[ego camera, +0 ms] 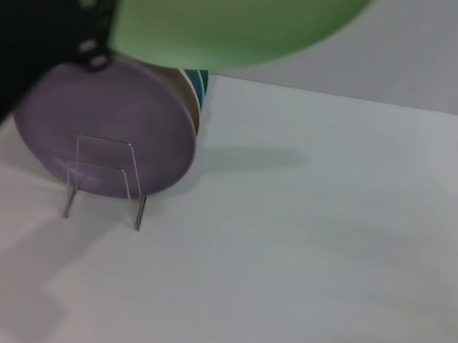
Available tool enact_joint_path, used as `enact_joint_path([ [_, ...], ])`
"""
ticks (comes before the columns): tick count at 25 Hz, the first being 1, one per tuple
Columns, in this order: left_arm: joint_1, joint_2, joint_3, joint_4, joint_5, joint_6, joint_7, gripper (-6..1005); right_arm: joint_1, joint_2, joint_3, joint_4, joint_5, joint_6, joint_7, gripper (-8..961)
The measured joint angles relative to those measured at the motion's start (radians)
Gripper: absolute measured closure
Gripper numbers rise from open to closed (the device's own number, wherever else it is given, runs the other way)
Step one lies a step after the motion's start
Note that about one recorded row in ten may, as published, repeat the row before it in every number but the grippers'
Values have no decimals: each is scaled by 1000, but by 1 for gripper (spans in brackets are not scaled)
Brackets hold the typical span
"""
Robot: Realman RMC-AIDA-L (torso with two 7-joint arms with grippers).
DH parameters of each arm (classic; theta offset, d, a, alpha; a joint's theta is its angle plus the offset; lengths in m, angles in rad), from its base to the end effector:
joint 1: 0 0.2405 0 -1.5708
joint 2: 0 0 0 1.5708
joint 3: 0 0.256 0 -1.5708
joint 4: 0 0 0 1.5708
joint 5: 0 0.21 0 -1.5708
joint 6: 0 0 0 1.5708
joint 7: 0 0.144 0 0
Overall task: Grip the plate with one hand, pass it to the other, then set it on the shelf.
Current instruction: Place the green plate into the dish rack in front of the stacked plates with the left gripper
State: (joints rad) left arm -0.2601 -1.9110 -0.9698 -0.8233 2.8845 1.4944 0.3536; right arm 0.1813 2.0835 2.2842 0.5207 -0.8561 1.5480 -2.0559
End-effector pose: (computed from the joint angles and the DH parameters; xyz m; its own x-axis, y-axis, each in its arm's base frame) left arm -0.1805 0.2883 0.0306 0.4941 -0.8110 0.3131 0.1956 -0.2472 -0.9490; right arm 0.3190 0.2753 0.0827 0.2950 0.1625 -0.9416 -0.7996 -0.4974 -0.3364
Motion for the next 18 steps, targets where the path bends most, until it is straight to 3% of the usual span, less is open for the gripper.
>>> enact_joint_path([
  [2, -59, -6, -27, 205, 0, 173, -58, 927, 3, 0, -2, -3, 0, 0, 6, 512],
  [3, -108, -15, -64, 375, 0, 289, -135, 927, 8, -1, -5, -6, 0, 0, 16, 512],
  [4, -108, -15, -64, 375, 0, 289, -135, 927, 8, -1, -5, -6, 0, 0, 16, 512],
  [5, -129, -17, -81, 461, 1, 334, -167, 928, 9, -1, -7, -7, -1, 0, 20, 512],
  [13, -151, -7, -78, 631, 5, 348, -167, 929, 14, -2, -12, -13, -1, 6, 26, 512],
  [16, -151, -5, -76, 640, 5, 349, -166, 930, 16, -1, -13, -17, -2, 7, 22, 512],
  [18, -151, 7, -44, 666, 5, 350, -145, 930, 18, -1, -20, -18, -2, 7, 20, 512],
])
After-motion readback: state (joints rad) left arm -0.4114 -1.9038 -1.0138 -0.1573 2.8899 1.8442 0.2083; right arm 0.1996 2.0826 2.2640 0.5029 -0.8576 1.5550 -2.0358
